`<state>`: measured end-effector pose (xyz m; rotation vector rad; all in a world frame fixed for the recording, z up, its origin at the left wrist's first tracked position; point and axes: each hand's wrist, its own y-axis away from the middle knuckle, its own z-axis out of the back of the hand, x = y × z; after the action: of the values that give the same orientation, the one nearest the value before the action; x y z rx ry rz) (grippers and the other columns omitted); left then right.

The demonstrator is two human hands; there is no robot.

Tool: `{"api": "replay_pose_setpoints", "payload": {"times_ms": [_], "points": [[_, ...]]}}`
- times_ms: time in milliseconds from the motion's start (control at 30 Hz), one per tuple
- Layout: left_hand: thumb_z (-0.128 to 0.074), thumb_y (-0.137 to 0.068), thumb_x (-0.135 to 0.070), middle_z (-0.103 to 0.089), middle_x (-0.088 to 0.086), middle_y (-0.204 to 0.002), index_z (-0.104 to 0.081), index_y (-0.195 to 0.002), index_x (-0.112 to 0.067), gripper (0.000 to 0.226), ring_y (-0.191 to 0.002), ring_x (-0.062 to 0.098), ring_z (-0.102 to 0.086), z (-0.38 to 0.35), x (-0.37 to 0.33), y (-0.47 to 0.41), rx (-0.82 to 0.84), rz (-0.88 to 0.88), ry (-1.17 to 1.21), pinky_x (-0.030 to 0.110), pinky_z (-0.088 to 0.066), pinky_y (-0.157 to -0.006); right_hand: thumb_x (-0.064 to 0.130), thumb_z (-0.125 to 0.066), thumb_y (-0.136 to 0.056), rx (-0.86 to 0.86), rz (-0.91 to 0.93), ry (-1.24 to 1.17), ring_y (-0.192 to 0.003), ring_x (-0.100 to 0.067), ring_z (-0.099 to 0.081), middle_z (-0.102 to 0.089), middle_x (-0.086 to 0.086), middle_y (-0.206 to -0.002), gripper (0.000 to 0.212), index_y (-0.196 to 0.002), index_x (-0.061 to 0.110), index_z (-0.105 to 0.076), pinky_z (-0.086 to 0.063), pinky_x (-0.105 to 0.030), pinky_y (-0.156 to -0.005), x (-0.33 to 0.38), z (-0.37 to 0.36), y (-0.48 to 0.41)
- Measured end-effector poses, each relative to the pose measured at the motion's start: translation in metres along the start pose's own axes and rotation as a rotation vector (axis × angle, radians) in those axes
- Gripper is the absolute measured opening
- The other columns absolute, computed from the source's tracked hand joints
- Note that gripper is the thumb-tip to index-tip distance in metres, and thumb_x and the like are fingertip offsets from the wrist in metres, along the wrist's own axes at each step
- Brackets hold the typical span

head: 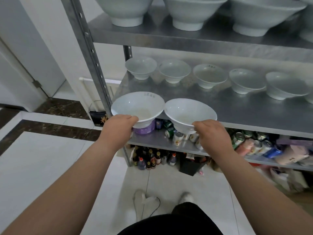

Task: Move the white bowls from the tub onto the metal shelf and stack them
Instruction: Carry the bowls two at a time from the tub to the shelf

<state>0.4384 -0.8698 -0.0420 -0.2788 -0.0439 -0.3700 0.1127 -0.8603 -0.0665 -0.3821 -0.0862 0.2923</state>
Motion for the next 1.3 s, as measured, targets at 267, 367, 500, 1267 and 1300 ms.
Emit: {"api": "replay_pose_setpoints", "payload": {"times_ms": [267, 367, 500, 1267, 1300], "points": [[-0.073, -0.06, -0.002, -0.07, 0.004, -0.075, -0.068, -0.095, -0.017, 0.038, -0.066, 0.032, -0.065, -0.041, 0.027, -0.058, 0.105, 0.03, -0.076, 0.033, -0.051, -0.054, -0.007, -0.072, -0.058, -0.027, 0.023, 0.075, -0.069, -0.032, -0.063, -0.07, -0.005, -0.071, 0.039, -0.091, 0.013, -0.072, -0.051, -0.037, -0.071, -0.009, -0.04, -0.049], [-0.079, -0.053, 0.002, -0.067, 0.004, -0.071, -0.068, -0.094, -0.017, 0.047, -0.062, 0.032, -0.062, -0.062, 0.042, -0.077, 0.123, 0.037, -0.108, 0.033, -0.053, -0.051, -0.012, -0.072, -0.051, -0.072, 0.074, 0.029, -0.066, -0.032, -0.061, -0.068, -0.006, -0.07, 0.047, -0.093, 0.009, -0.073, -0.05, -0.038, -0.07, -0.019, -0.06, -0.068], [-0.069, -0.08, -0.009, -0.066, -0.001, -0.109, -0.055, -0.123, -0.026, 0.048, -0.099, 0.027, -0.062, -0.076, 0.049, -0.103, 0.201, 0.083, -0.073, 0.032, -0.05, -0.075, -0.01, -0.075, -0.053, -0.024, 0.09, 0.01, -0.071, -0.031, -0.062, -0.069, -0.004, -0.075, 0.05, -0.098, 0.01, -0.072, -0.049, -0.038, -0.073, -0.026, -0.084, -0.096], [-0.063, -0.084, -0.004, -0.066, 0.004, -0.12, -0.059, -0.126, -0.018, 0.045, -0.11, 0.027, -0.062, -0.134, 0.098, -0.159, 0.222, -0.008, -0.057, 0.038, -0.045, -0.099, -0.005, -0.063, -0.068, 0.16, 0.124, -0.006, -0.091, -0.036, -0.059, -0.065, -0.01, -0.093, 0.044, -0.109, 0.012, -0.066, -0.045, -0.048, -0.09, -0.013, -0.142, -0.165], [-0.063, -0.083, -0.003, -0.066, 0.005, -0.119, -0.06, -0.124, -0.017, 0.044, -0.108, 0.028, -0.062, -0.135, 0.099, -0.16, 0.217, -0.009, -0.048, 0.039, -0.045, -0.099, -0.004, -0.065, -0.069, 0.148, 0.123, -0.005, -0.089, -0.035, -0.06, -0.065, -0.009, -0.092, 0.041, -0.107, 0.012, -0.067, -0.045, -0.047, -0.089, -0.013, -0.144, -0.165]]}}
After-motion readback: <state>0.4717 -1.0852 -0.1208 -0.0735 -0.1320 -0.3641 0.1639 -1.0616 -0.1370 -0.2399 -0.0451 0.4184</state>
